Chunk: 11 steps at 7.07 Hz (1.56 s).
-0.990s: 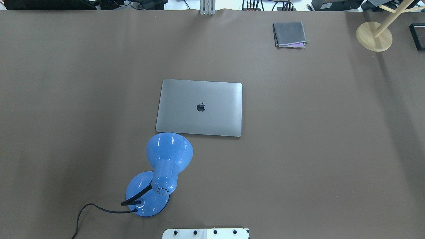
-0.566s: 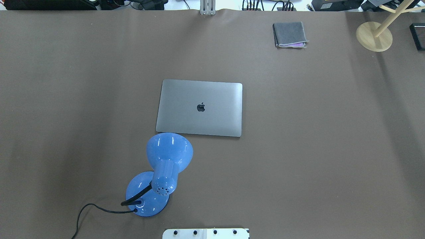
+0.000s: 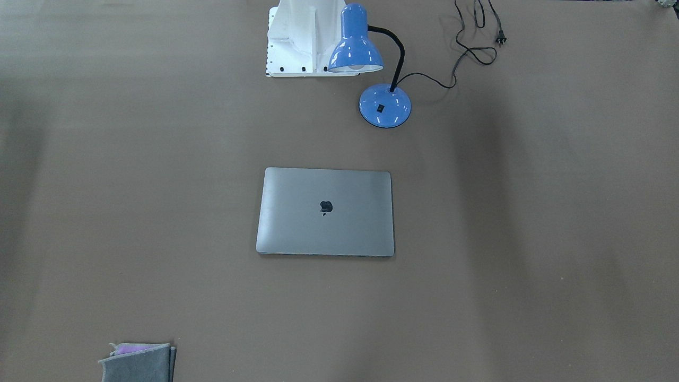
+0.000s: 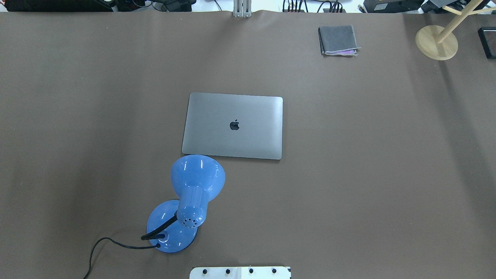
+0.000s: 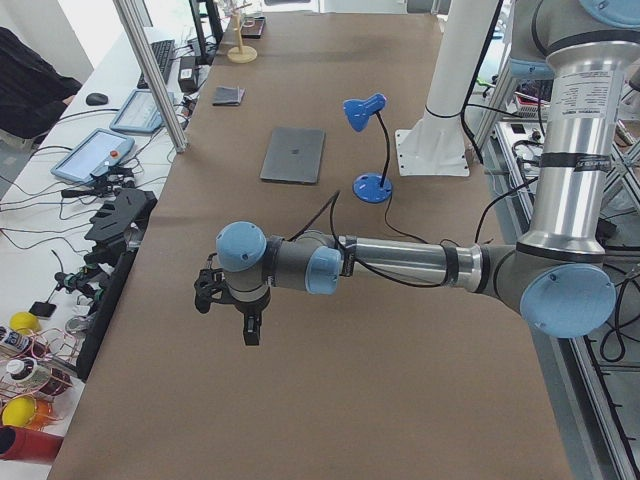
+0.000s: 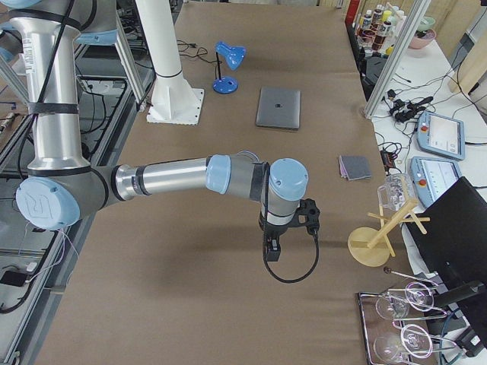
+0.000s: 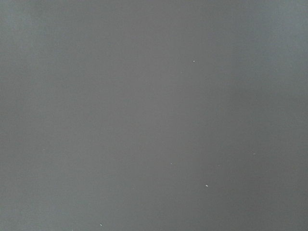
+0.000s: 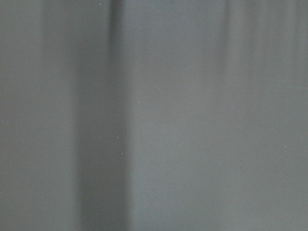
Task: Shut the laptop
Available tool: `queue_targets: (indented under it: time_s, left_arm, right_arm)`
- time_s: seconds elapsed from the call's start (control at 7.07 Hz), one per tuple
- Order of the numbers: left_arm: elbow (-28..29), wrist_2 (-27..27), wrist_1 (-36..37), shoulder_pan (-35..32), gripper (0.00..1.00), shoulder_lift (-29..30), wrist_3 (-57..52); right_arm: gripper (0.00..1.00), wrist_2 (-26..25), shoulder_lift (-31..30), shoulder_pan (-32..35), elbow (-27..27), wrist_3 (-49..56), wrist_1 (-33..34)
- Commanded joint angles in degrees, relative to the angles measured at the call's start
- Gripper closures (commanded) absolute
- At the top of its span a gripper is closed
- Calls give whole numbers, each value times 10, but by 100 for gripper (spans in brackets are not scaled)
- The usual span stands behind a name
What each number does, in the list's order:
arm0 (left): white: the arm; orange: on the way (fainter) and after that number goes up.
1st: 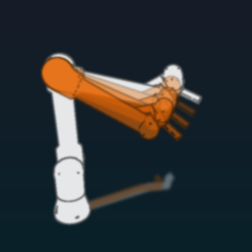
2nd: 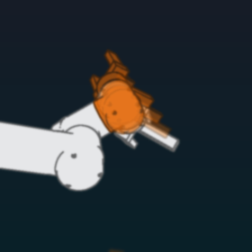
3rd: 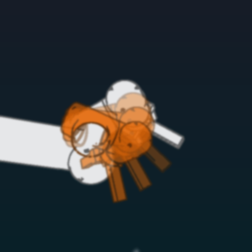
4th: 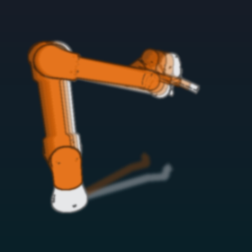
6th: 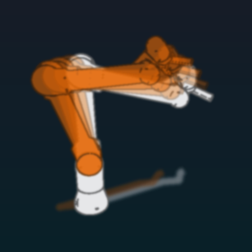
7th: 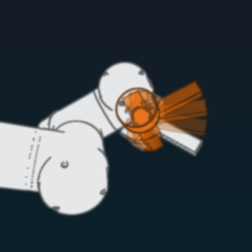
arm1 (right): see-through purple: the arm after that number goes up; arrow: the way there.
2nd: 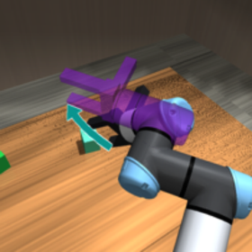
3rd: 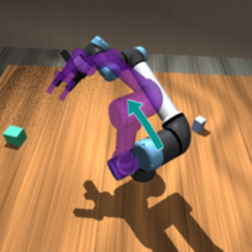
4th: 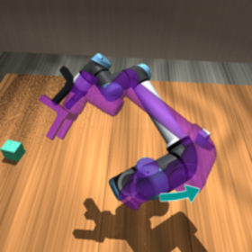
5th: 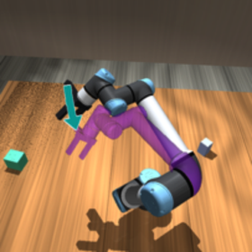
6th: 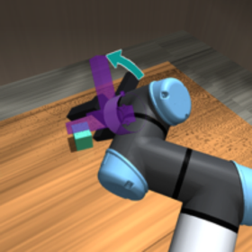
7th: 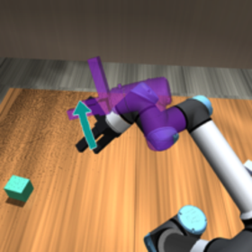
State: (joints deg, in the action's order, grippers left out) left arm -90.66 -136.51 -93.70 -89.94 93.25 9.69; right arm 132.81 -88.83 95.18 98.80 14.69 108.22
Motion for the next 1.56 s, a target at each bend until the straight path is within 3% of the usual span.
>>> queue_targets:
  time_s: [0.0, 1.41]
  left_arm:
    - [-1, 0, 0, -1, 2, 0, 0]
    - [-16, -1, -1, -3, 2, -6, 0]
  right_arm:
    - [0, -17, 1, -29, -22, -39, -57]
    - [0, -11, -6, -32, -20, -43, -66]
